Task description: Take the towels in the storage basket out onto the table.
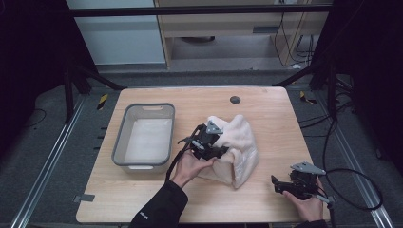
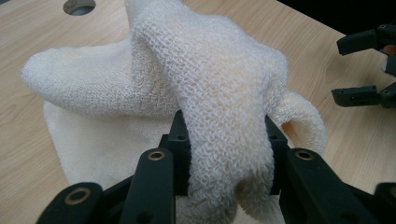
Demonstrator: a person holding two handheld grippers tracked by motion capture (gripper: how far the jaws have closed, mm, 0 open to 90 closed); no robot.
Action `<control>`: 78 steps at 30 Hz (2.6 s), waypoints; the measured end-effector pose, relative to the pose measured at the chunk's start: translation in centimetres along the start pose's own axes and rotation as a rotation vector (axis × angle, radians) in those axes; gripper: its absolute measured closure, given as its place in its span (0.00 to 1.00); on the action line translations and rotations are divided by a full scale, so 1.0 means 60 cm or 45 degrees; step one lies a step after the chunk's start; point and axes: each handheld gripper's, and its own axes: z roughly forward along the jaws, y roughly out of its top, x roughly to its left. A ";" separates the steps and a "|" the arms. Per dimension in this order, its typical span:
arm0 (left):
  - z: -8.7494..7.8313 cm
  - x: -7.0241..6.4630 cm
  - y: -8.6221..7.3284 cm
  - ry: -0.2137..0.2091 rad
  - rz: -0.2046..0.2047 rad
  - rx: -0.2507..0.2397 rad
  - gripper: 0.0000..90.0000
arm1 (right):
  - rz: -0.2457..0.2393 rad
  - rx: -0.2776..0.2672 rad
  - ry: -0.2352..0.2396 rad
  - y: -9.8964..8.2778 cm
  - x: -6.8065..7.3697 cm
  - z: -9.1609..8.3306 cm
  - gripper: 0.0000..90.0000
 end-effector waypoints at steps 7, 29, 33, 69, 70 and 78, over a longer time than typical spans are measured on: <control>0.011 0.002 -0.013 0.003 -0.001 0.025 0.70 | -0.005 0.000 0.000 0.000 0.000 0.000 0.05; 0.041 0.001 -0.046 0.009 0.002 0.069 0.47 | -0.010 0.009 -0.004 -0.001 0.000 0.002 0.04; 0.040 -0.001 -0.048 0.022 0.005 0.074 0.38 | -0.008 0.007 -0.004 -0.002 0.001 0.002 0.04; -0.099 0.031 -0.126 0.096 -0.003 -0.084 0.26 | -0.002 0.008 -0.006 -0.003 -0.002 0.001 0.04; -0.103 0.033 -0.129 0.098 -0.004 -0.087 0.26 | -0.004 0.008 -0.006 -0.003 -0.002 0.001 0.04; -0.137 0.048 -0.150 0.126 -0.028 -0.122 0.27 | -0.004 0.007 -0.010 -0.004 -0.003 0.002 0.04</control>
